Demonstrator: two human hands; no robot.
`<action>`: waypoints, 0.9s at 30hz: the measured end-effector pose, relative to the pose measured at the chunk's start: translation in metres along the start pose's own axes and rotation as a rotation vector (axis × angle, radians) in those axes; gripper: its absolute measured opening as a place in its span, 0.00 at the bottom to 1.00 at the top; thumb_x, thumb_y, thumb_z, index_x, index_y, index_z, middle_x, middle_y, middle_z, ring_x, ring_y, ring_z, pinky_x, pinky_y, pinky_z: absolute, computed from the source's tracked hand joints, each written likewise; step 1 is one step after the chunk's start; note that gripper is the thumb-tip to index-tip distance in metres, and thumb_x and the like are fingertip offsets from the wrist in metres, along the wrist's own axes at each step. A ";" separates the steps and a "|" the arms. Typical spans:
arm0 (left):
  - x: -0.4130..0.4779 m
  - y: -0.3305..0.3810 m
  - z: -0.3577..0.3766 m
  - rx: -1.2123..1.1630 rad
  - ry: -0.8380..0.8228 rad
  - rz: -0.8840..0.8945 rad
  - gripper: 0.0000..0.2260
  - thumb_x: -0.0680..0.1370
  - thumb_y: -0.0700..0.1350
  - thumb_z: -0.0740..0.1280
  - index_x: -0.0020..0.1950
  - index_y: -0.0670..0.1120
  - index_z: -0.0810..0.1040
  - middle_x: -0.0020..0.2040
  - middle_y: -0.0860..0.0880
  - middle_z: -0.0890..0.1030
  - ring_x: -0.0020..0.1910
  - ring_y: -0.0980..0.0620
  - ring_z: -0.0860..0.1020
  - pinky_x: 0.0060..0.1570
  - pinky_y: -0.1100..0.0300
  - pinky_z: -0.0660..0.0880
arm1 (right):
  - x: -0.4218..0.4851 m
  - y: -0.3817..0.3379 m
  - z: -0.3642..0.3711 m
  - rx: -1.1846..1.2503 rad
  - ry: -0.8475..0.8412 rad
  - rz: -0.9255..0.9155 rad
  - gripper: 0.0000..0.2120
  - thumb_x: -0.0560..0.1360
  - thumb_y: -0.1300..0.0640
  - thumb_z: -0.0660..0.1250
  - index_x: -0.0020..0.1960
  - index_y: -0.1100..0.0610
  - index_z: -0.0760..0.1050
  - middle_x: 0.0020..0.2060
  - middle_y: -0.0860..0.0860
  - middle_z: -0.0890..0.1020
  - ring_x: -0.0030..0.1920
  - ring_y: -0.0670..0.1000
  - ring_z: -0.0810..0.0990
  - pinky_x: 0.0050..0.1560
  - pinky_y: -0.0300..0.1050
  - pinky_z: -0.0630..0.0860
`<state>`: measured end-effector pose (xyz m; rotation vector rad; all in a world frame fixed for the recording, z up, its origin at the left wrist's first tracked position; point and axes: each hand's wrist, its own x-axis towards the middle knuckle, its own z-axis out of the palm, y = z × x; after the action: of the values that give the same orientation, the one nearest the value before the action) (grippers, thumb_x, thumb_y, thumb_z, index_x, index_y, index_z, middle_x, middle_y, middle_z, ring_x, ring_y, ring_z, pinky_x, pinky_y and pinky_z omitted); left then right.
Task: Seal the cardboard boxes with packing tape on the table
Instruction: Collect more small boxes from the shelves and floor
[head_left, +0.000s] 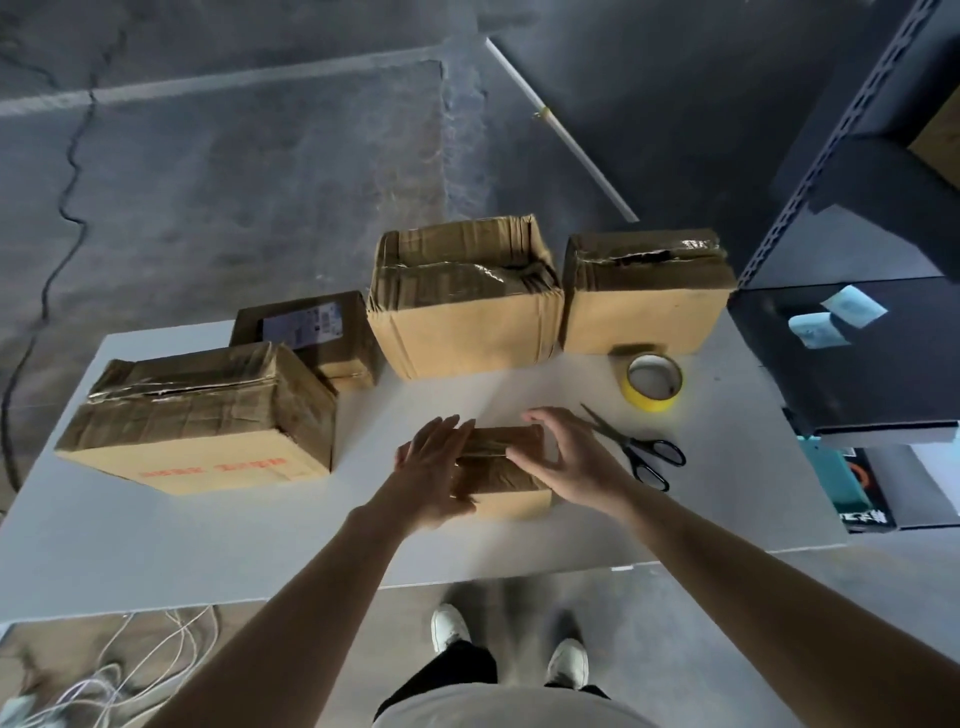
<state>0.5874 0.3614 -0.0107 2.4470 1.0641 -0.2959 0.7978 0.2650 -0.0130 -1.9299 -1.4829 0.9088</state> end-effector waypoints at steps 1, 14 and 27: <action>0.004 -0.004 -0.001 -0.016 0.010 0.008 0.48 0.72 0.57 0.75 0.81 0.52 0.47 0.81 0.50 0.50 0.79 0.49 0.46 0.77 0.44 0.49 | 0.000 0.000 0.000 -0.027 -0.051 0.004 0.33 0.74 0.38 0.69 0.72 0.51 0.65 0.68 0.49 0.70 0.66 0.48 0.69 0.65 0.42 0.68; 0.032 -0.039 -0.012 0.020 0.147 0.231 0.41 0.72 0.63 0.71 0.79 0.51 0.58 0.75 0.53 0.64 0.74 0.50 0.58 0.71 0.53 0.59 | 0.022 -0.012 0.010 -0.216 -0.095 -0.024 0.42 0.68 0.44 0.78 0.75 0.53 0.60 0.69 0.51 0.64 0.65 0.51 0.70 0.68 0.49 0.72; 0.044 -0.035 -0.006 0.133 0.265 0.346 0.33 0.77 0.65 0.64 0.78 0.53 0.60 0.72 0.47 0.67 0.70 0.44 0.63 0.68 0.46 0.68 | 0.034 -0.011 -0.008 -0.280 -0.070 -0.054 0.35 0.69 0.48 0.78 0.70 0.53 0.65 0.65 0.49 0.68 0.61 0.50 0.73 0.64 0.45 0.74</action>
<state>0.5915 0.4130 -0.0330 2.7894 0.7167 0.0736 0.8026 0.3002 -0.0059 -2.0585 -1.7736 0.7855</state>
